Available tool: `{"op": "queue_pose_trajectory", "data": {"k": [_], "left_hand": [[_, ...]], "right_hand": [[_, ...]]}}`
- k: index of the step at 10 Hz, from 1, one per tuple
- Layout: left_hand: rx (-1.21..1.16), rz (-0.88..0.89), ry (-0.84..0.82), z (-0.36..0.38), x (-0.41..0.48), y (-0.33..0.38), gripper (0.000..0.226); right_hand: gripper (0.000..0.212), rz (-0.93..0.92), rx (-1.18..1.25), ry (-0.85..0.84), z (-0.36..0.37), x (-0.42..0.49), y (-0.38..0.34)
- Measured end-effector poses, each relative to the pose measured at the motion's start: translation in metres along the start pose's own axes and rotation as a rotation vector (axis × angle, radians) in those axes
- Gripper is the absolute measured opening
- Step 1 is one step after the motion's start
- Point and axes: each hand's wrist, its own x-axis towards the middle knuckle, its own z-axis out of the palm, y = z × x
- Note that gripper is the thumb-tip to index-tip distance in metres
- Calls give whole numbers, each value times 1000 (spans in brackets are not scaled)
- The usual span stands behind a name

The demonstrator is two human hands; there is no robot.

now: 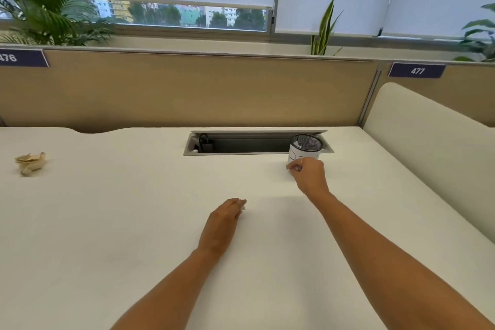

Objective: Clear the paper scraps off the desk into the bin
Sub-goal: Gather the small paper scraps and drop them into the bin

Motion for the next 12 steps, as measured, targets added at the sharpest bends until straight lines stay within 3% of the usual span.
{"op": "queue_pose_trajectory", "data": {"k": [2, 6, 10, 12], "left_hand": [[35, -4, -235, 16, 18, -6, 38], [177, 101, -169, 19, 22, -14, 37], [275, 228, -51, 17, 15, -13, 30], [189, 235, -20, 13, 13, -4, 27]], "right_hand": [[21, -43, -22, 153, -29, 59, 4], [23, 7, -58, 85, -16, 98, 2], [19, 12, 201, 350, -13, 73, 30], [17, 87, 173, 464, -3, 38, 64]]}}
